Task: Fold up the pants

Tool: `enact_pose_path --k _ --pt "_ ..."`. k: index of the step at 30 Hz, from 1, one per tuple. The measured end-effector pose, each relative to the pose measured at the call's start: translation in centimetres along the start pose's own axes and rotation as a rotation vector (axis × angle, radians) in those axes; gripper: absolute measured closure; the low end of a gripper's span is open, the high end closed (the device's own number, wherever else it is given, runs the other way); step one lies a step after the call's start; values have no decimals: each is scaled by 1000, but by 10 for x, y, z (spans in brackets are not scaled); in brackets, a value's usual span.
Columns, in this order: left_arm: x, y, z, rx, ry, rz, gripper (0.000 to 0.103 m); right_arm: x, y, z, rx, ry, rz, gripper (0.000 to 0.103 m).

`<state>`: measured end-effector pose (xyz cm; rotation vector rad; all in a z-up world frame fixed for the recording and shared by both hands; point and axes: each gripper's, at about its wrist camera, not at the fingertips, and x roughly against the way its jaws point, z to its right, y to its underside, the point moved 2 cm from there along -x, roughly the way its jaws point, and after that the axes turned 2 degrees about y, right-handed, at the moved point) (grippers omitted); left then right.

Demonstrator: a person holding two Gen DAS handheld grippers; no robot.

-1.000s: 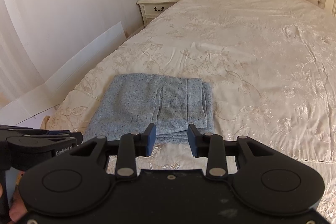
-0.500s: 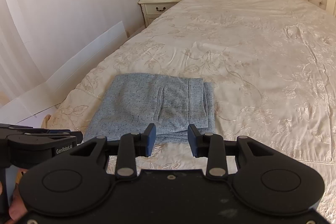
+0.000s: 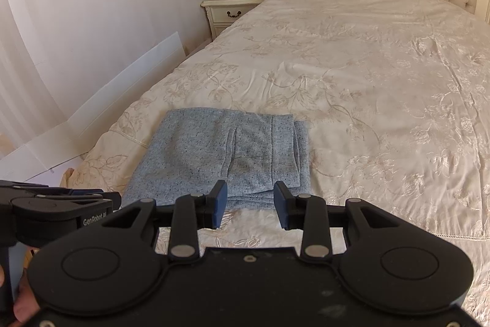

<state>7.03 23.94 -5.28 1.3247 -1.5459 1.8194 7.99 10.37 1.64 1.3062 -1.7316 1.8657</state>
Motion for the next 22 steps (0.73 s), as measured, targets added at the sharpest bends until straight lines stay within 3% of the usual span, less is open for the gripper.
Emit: enact_pose_path --k 22 --pt "-9 -4 4 -8 -14 -21 79 -13 -2 -2 -5 -3 -29 67"
